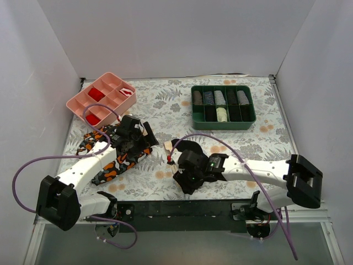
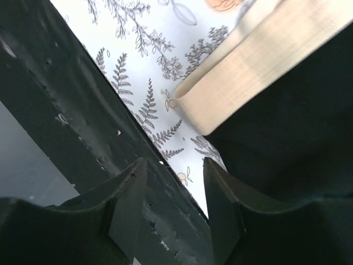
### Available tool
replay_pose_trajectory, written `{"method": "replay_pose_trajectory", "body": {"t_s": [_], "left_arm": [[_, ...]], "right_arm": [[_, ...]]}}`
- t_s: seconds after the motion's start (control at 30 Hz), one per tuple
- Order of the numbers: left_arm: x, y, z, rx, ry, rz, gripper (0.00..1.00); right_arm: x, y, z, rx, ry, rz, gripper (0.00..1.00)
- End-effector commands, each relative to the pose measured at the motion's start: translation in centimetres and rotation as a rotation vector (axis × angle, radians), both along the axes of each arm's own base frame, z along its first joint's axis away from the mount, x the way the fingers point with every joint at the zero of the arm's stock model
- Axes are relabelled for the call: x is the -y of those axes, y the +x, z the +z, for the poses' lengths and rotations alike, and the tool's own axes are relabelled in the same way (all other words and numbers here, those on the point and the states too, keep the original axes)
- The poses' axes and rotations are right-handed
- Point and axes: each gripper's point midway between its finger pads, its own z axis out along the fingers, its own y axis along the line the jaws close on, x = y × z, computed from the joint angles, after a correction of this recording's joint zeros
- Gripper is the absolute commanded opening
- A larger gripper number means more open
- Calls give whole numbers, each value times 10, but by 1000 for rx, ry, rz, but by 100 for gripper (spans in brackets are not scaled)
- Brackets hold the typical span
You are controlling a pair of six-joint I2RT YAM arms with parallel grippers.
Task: Roll the underwear
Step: Flatten out the underwear at the center of the board.
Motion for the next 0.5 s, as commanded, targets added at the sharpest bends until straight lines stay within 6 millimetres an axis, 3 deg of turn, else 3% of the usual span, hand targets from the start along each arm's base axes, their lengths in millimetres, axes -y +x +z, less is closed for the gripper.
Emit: {"method": "replay_pose_trajectory", "body": {"t_s": [0.0, 0.3, 0.47], "left_arm": [[6, 4, 27, 54, -41, -25, 98], [-4, 1, 26, 62, -43, 2, 98], [-6, 3, 25, 60, -34, -2, 98]], "right_arm": [[-21, 2, 4, 60, 23, 78, 55], [-45, 20, 0, 130, 11, 96, 58], [-47, 23, -11, 134, -26, 114, 59]]}}
